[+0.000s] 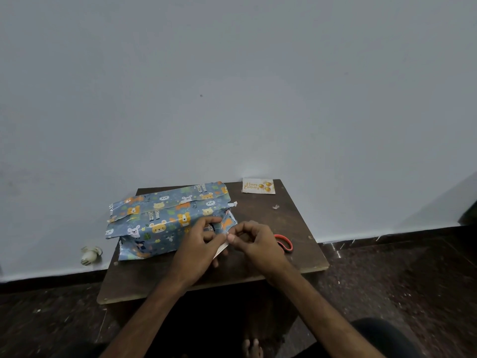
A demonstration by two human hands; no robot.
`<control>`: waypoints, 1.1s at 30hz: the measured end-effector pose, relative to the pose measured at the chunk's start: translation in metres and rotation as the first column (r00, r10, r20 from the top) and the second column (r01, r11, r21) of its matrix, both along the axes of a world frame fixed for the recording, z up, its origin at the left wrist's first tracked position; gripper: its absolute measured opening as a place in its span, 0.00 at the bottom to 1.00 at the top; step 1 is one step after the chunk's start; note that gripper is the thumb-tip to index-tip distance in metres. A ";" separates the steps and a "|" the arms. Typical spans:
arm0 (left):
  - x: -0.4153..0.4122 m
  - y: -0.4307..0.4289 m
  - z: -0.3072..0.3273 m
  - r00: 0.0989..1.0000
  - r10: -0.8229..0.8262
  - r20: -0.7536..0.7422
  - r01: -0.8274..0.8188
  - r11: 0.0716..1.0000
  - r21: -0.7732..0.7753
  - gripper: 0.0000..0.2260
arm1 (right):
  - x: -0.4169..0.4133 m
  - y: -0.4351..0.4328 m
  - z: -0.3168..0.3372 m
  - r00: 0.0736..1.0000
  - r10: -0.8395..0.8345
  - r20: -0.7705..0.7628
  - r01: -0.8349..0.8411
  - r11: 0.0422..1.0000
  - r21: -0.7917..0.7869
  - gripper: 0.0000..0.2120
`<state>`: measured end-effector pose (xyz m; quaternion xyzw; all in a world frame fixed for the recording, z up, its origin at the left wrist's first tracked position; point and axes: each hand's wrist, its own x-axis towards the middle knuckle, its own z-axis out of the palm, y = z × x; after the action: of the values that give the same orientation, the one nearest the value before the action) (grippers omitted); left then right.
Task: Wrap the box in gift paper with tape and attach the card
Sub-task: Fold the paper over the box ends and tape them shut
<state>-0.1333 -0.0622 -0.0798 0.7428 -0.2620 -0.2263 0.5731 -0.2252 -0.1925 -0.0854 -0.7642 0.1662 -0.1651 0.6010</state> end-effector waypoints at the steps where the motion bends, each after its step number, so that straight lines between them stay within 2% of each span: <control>1: 0.000 0.000 0.001 1.000 -0.005 -0.018 0.005 1.000 -0.017 0.14 | 0.001 0.001 0.000 1.000 -0.009 0.014 0.009 1.000 -0.027 0.01; 6: -0.002 -0.003 0.002 0.997 0.002 -0.077 -0.010 0.995 -0.097 0.11 | 0.003 0.009 0.000 0.988 -0.109 0.110 0.111 0.994 -0.020 0.04; 8: -0.003 -0.004 0.002 0.994 0.024 -0.111 -0.038 0.991 -0.131 0.10 | 0.002 0.013 0.001 0.978 -0.129 0.167 0.147 0.984 -0.103 0.05; 12: -0.008 -0.003 0.004 0.983 0.029 -0.179 -0.063 0.981 -0.186 0.09 | -0.001 0.016 0.005 0.963 -0.141 0.230 0.221 0.903 -0.368 0.10; 17: -0.011 -0.002 0.013 0.990 0.000 -0.139 -0.026 0.981 -0.190 0.09 | -0.003 0.009 0.004 0.979 -0.075 0.188 0.142 0.916 -0.376 0.11; 19: -0.012 -0.001 0.013 0.986 0.038 -0.163 -0.070 0.978 -0.198 0.09 | -0.003 0.005 0.006 0.975 -0.026 0.221 0.139 0.847 -0.513 0.08; 21: -0.012 -0.001 0.013 0.975 0.098 -0.197 -0.144 0.962 -0.233 0.10 | -0.005 0.003 0.004 0.960 0.067 0.272 0.143 0.718 -0.681 0.04; 23: -0.012 -0.001 0.014 0.949 0.136 -0.283 -0.221 0.929 -0.297 0.10 | -0.005 0.001 -0.002 0.934 0.133 0.331 0.173 0.641 -0.748 0.07; 26: -0.010 -0.001 0.021 0.843 0.071 -0.533 -0.344 0.833 -0.434 0.07 | -0.010 0.010 -0.005 0.925 0.195 0.325 0.140 0.621 -0.771 0.16; 27: -0.008 -0.002 0.023 0.823 0.034 -0.567 -0.362 0.801 -0.477 0.06 | -0.011 0.014 -0.005 0.927 0.208 0.312 0.124 0.616 -0.778 0.17; 29: -0.008 -0.003 0.026 0.850 0.017 -0.526 -0.346 0.772 -0.533 0.04 | -0.015 0.021 -0.006 0.919 0.208 0.335 0.160 0.580 -0.799 0.16; 31: -0.011 -0.008 0.030 0.900 0.010 -0.436 -0.277 0.785 -0.555 0.04 | -0.016 0.016 -0.008 0.891 0.205 0.405 0.269 0.479 -0.836 0.13; 32: -0.013 -0.012 0.032 0.926 0.018 -0.378 -0.242 0.796 -0.555 0.04 | -0.016 0.006 -0.011 0.882 0.190 0.431 0.321 0.427 -0.846 0.12; 33: -0.013 -0.013 0.034 0.965 0.056 -0.257 -0.189 0.827 -0.530 0.04 | -0.016 -0.006 -0.012 0.880 0.158 0.448 0.359 0.398 -0.844 0.14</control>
<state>-0.1463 -0.0754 -0.0462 0.5308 -0.1992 -0.1885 0.8019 -0.2412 -0.1982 -0.0972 -0.8907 -0.0512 -0.4416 0.0946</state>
